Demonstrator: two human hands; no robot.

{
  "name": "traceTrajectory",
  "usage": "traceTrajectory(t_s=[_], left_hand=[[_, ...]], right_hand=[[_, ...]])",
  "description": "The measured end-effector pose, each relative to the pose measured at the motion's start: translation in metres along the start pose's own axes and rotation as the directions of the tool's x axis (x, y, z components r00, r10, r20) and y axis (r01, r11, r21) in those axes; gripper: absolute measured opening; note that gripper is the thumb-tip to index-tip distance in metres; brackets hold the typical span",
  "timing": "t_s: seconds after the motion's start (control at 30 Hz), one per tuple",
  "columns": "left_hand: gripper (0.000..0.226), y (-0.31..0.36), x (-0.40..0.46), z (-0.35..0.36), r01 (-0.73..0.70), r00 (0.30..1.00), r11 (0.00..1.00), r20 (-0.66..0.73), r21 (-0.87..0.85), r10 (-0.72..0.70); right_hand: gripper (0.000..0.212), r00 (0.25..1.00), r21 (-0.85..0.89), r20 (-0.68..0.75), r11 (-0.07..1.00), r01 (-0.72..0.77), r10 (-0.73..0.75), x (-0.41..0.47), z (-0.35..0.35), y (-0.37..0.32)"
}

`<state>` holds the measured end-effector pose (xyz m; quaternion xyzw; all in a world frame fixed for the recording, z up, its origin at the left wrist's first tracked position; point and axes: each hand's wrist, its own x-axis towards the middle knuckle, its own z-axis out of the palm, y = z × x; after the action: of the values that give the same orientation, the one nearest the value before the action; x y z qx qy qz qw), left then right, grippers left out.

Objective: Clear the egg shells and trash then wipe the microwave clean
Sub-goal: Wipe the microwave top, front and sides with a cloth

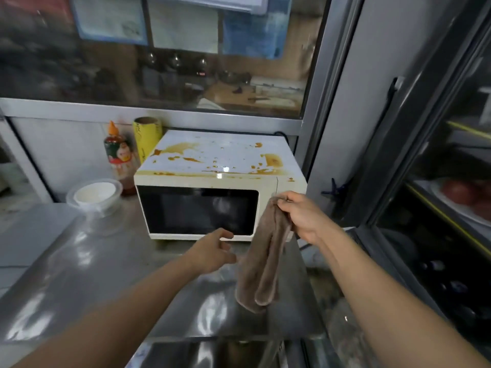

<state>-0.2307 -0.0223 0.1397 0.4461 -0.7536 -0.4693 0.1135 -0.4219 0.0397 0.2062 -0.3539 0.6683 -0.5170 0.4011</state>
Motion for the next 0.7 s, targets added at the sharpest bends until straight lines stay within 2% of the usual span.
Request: traceTrajectory(t_s=[0.13, 0.27, 0.3, 0.4, 0.43, 0.5, 0.57, 0.63, 0.7], left_hand=[[0.071, 0.011, -0.001, -0.024, -0.060, 0.998, 0.998, -0.001, 0.031, 0.060], [0.087, 0.006, 0.003, -0.043, 0.045, 0.998, 0.993, 0.052, -0.106, -0.039], [0.083, 0.001, 0.006, -0.046, 0.076, 0.995, 0.988, 0.068, -0.132, -0.067], [0.019, 0.001, -0.003, -0.052, 0.137, 0.986, 0.974, 0.121, -0.181, -0.116], [0.013, 0.001, -0.006, -0.052, 0.173, 0.979, 0.961, 0.143, -0.217, -0.144], [0.010, 0.000, -0.007, -0.053, 0.222, 0.964, 0.935, 0.207, -0.276, -0.168], [0.019, 0.001, -0.004, -0.056, 0.220, 0.964, 0.901, 0.223, -0.375, -0.143], [0.024, 0.004, 0.000, -0.062, 0.177, 0.983, 0.862, 0.123, -0.474, -0.134], [0.026, 0.010, 0.002, -0.072, 0.069, 0.997, 0.841, 0.007, -0.537, -0.078]], right_hand=[[0.025, 0.997, 0.109, 0.024, 0.991, 0.072, -0.075, -0.006, 0.018, -0.046], [0.021, 0.986, 0.234, 0.079, 0.964, 0.122, -0.144, -0.010, 0.032, -0.082], [0.021, 0.983, 0.251, 0.084, 0.958, 0.136, -0.161, -0.010, 0.034, -0.090], [0.022, 0.976, 0.297, 0.083, 0.940, 0.168, -0.201, -0.010, 0.041, -0.107], [0.022, 0.975, 0.311, 0.075, 0.934, 0.178, -0.211, -0.009, 0.042, -0.110], [0.024, 0.976, 0.327, 0.021, 0.924, 0.200, -0.219, -0.006, 0.043, -0.113], [0.025, 0.980, 0.312, -0.039, 0.929, 0.200, -0.197, -0.002, 0.040, -0.110], [0.025, 0.989, 0.293, -0.054, 0.945, 0.147, -0.138, 0.003, 0.034, -0.102], [0.020, 0.998, 0.279, 0.000, 0.959, 0.058, -0.061, 0.005, 0.028, -0.092]])
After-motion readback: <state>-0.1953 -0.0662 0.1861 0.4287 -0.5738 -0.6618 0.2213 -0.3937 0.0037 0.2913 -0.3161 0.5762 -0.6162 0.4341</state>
